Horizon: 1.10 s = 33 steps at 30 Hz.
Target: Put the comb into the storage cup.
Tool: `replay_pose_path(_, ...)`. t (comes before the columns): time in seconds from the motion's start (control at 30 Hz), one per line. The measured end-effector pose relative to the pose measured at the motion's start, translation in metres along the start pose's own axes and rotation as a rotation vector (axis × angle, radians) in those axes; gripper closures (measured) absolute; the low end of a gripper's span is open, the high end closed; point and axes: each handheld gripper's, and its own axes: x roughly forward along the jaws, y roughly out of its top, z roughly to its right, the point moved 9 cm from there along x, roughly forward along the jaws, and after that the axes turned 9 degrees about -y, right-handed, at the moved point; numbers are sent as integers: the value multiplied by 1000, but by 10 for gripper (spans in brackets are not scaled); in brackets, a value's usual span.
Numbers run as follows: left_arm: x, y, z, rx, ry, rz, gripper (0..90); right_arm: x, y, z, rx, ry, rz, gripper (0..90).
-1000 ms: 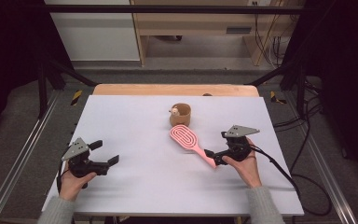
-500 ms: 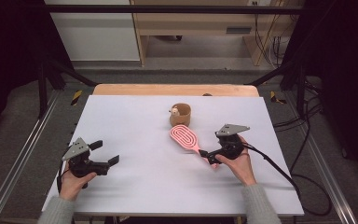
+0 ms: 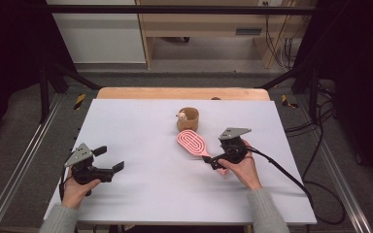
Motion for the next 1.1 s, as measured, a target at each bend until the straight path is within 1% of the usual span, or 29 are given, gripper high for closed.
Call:
replay_pose_path(0.07,0,0,0,0,1,-1,21,3,1,-2,4,6,-5,6)
replay_pose_path(0.3,0,0,0,0,2,-3,21,8,1,-1,4,1,-16,5)
replay_pose_path(0.37,0,0,0,1,1,-2,22,10,1,-2,-5,3,-23,6)
replay_pose_path(0.6,0,0,0,0,2,-3,22,19,0,-4,-26,1,-66,10)
replay_pose_path(0.93,1,-1,0,-1,2,-3,22,28,-5,-3,-15,3,-109,12)
replay_pose_path(1.1,1,-1,0,0,2,-4,22,33,-9,-3,-13,-4,-136,22)
